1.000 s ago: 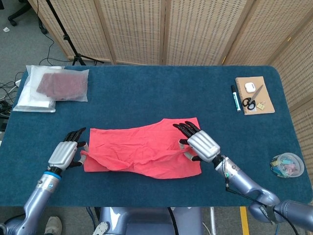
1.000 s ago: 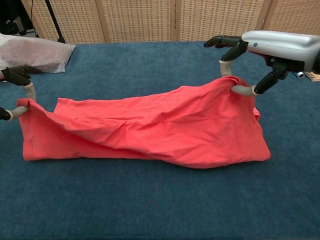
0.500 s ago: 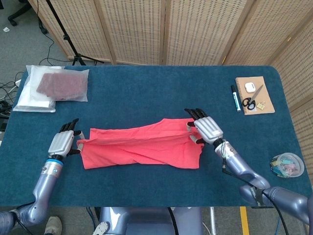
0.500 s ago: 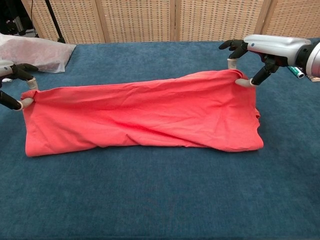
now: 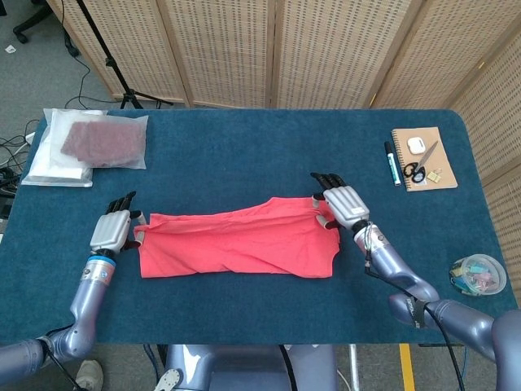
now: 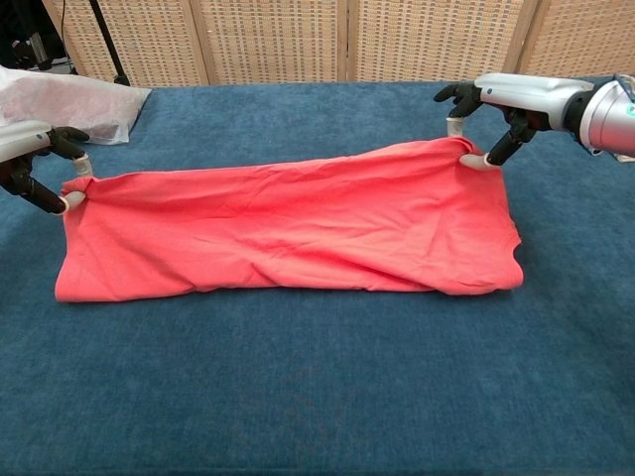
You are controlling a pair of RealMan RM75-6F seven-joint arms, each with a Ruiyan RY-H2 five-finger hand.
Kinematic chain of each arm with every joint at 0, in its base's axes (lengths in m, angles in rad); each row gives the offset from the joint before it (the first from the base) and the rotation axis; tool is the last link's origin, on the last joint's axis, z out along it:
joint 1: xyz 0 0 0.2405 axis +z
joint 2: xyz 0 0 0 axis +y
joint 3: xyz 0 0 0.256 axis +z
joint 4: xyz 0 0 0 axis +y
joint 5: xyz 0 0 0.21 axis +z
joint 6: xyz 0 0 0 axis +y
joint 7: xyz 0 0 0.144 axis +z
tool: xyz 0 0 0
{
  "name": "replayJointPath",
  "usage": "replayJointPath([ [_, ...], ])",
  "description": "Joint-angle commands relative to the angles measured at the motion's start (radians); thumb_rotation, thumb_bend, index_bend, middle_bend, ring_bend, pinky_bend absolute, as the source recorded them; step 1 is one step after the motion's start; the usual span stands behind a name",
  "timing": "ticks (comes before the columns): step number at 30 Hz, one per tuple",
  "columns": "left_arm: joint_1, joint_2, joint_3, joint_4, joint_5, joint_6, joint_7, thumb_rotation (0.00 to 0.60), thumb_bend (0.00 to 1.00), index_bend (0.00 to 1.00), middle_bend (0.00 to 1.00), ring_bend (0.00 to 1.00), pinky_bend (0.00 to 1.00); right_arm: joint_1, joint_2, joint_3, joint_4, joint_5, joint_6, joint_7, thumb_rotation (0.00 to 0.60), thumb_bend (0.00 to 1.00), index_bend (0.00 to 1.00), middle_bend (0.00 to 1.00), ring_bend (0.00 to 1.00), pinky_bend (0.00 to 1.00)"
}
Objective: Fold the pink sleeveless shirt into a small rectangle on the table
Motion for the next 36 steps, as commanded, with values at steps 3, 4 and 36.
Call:
replayJointPath([
  [3,-0.024,-0.047,-0.006,0.057,-0.013,0.002,0.024,0.6,0.62,0.73,0.0,0.0,0.0,0.015,-0.035,0.011,0.046,0.027,-0.029,-0.001,0.6,0.47,0.61,0.04,0.0,0.0],
  [4,-0.027,-0.055,-0.006,0.068,-0.014,0.003,0.028,0.6,0.62,0.73,0.0,0.0,0.0,0.017,-0.043,0.014,0.056,0.031,-0.035,0.0,0.6,0.47,0.61,0.04,0.0,0.0],
  [36,-0.062,-0.231,-0.028,0.331,0.041,-0.019,-0.02,0.6,0.47,0.1,0.0,0.0,0.0,0.052,-0.152,0.017,0.276,0.02,-0.103,0.054,0.6,0.16,0.0,0.0,0.0,0.0],
])
